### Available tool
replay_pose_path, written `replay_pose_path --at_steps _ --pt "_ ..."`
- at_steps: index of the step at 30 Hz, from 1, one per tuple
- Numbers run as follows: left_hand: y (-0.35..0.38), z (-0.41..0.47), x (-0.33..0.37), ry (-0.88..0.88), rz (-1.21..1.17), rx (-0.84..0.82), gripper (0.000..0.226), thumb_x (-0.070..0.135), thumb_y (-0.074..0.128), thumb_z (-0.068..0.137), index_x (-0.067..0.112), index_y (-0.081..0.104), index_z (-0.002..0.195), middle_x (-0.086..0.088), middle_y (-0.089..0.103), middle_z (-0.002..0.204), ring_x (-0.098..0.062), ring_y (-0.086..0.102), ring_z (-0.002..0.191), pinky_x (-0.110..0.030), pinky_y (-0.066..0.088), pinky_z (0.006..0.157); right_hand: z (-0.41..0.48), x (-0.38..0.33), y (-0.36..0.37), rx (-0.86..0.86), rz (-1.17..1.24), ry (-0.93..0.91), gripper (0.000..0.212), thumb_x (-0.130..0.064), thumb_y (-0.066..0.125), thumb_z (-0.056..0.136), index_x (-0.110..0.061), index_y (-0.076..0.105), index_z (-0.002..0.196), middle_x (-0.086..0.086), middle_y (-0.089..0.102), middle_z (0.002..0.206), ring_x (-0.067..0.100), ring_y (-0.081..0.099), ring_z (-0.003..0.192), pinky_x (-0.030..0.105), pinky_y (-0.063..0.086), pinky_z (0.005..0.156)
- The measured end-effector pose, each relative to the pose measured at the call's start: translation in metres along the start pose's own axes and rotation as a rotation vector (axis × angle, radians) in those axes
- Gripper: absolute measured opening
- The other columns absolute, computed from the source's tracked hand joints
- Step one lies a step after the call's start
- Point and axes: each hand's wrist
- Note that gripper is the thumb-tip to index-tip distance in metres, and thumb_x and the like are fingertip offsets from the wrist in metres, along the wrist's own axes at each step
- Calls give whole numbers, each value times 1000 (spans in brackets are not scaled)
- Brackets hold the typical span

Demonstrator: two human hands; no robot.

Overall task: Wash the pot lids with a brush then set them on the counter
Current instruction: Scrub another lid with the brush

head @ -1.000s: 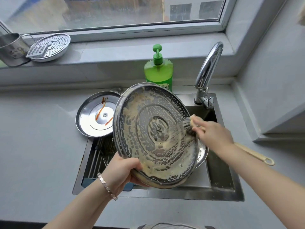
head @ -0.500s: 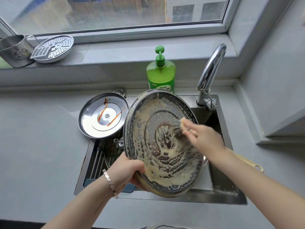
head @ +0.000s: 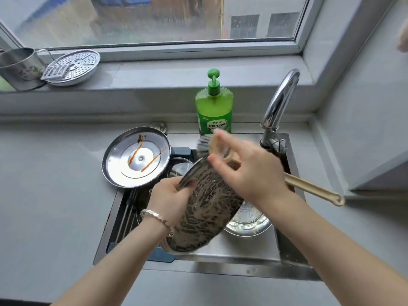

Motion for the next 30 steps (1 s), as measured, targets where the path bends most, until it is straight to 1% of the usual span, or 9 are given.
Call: replay_pose_path --at_steps 3,9,14,19,22,24,26,28,30 --pt "2 -2 2 190 138 108 36 16 64 85 -3 55 56 8 39 42 -8 32 44 -23 25 46 -2 -6 16 40 -75 -122 46 -63 36 75 -42 55 111 -6 56 72 23 58 56 27 44 47" --pt "-5 -10 -9 303 128 138 60 -14 59 73 25 24 43 8 30 36 -6 28 40 -14 19 42 15 55 2 -47 -8 259 16 -48 54 84 -35 55 92 -13 45 81 17 51 78 23 26 52" --pt "2 -11 -17 315 163 54 27 -3 58 71 3 51 47 11 36 39 -7 32 43 -12 22 43 -5 15 8 -49 114 -43 16 -49 57 76 -35 55 86 -15 57 79 5 51 68 24 41 55" --pt "-4 -14 -15 294 76 125 35 -18 60 71 -7 40 44 7 28 41 -7 28 43 -12 20 43 3 67 7 -16 301 254 15 -32 66 80 -28 56 91 -17 57 80 12 55 73 30 46 68" --pt "-10 -18 -21 210 -6 193 41 -15 64 73 -3 38 44 10 27 40 -6 26 42 -10 20 42 -6 100 12 23 493 456 15 -23 62 85 -27 49 91 -4 56 80 19 56 75 25 48 58" --pt "-10 -17 -26 171 -68 226 41 -11 67 74 -5 39 45 12 28 43 -4 25 44 -11 22 45 -10 105 14 47 580 473 19 -21 61 87 -32 46 87 2 54 78 23 59 71 28 54 51" --pt "-11 -16 -32 142 -107 220 32 -6 72 73 -13 48 53 4 39 50 -7 32 53 -20 30 52 -9 105 12 82 548 402 28 -23 65 84 -42 45 84 -2 54 74 28 61 72 42 57 61" --pt "-14 -17 -34 157 -125 188 20 -2 74 72 1 61 58 -8 49 59 -14 42 60 -27 37 58 -6 100 8 111 494 333 34 -22 68 80 -45 43 83 -8 53 69 25 60 68 44 56 67" --pt "-21 -17 -32 196 -47 140 32 0 71 71 29 64 60 -7 57 61 -9 48 61 -21 42 60 -5 89 1 133 441 253 35 -17 69 77 -39 43 84 -13 50 64 9 54 59 26 53 66"
Point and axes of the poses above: each hand's wrist, its own z-axis towards the middle knuckle, its own y-axis out of the palm, x = y × z
